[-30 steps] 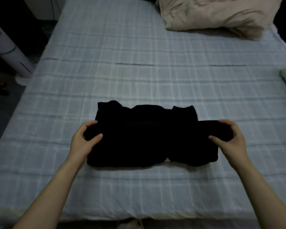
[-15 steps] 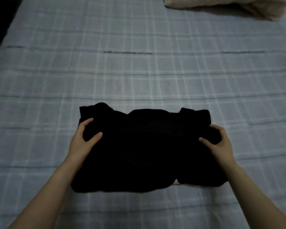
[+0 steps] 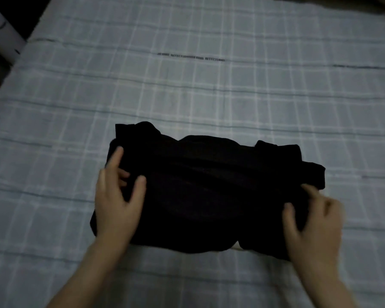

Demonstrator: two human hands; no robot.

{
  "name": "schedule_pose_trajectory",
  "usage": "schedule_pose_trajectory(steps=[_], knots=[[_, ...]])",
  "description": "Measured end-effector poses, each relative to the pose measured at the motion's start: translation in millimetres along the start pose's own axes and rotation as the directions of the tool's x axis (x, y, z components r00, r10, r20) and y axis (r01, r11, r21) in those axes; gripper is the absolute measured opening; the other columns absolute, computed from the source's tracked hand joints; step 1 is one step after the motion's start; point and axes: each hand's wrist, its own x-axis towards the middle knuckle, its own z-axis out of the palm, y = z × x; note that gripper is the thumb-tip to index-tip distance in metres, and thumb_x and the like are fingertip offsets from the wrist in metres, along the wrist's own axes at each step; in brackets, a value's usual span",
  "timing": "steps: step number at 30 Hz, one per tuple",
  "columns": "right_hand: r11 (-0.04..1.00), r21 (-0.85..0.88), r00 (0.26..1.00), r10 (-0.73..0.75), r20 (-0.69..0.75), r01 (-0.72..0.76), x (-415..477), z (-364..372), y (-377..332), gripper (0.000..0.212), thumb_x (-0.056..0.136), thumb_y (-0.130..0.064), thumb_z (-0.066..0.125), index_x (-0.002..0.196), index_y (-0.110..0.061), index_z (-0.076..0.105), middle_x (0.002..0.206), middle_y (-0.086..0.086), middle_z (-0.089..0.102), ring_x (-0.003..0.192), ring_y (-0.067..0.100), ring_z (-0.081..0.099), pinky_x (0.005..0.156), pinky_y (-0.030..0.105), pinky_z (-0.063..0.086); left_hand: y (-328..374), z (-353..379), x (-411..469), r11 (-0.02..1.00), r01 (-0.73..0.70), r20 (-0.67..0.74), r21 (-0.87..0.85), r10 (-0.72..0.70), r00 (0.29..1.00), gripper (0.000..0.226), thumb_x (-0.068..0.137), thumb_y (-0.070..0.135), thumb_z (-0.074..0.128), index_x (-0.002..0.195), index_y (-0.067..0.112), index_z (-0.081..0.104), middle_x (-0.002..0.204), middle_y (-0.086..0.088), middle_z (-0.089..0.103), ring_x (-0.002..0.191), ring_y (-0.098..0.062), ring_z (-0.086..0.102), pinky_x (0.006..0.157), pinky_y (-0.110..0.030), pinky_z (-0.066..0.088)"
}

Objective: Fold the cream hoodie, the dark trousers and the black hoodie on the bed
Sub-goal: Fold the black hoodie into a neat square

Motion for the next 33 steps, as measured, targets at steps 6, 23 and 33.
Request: schedule_pose_trajectory(steps=[6,23,33], knots=[[0.930,-0.019,0.915,-0.356,0.190,0.366,-1,48,-40,0.055,0.094,-0.029,0.051,0.148,-0.019,0.046,0.142,0.013,0.052,0.136,0.031,0.045,0.116,0.054,0.029,30,69,-10,0.765,-0.508,0.354,0.395,0.384,0.853,0.050,0.099,0.036,0.038,0.148,0.024,0.045,0.153,-0.011,0.040,0.143,-0.033,0.034,0.118,-0.048,0.021],[0.949,0.027,0.905,-0.308,0.293,0.314,109,45,-24,0.014,0.096,-0.018,0.059,0.107,-0.017,0.066,0.100,0.000,0.062,0.101,0.026,0.050,0.096,0.043,0.038,39,88,77,0.913,-0.376,0.280,0.157,0.324,0.904,0.020,0.088,0.035,0.065,0.093,0.016,0.063,0.094,0.004,0.065,0.092,-0.018,0.058,0.087,-0.037,0.045],[0.908,-0.050,0.872,-0.383,0.304,0.416,142,69,-17,0.039,0.103,-0.030,0.045,0.138,-0.015,0.055,0.131,0.005,0.061,0.128,0.024,0.050,0.120,0.044,0.020,26,98,110,0.829,-0.380,0.323,0.412,0.257,0.911,0.031,0.099,0.033,0.052,0.118,0.012,0.065,0.112,-0.007,0.069,0.106,-0.032,0.058,0.097,-0.046,0.042]])
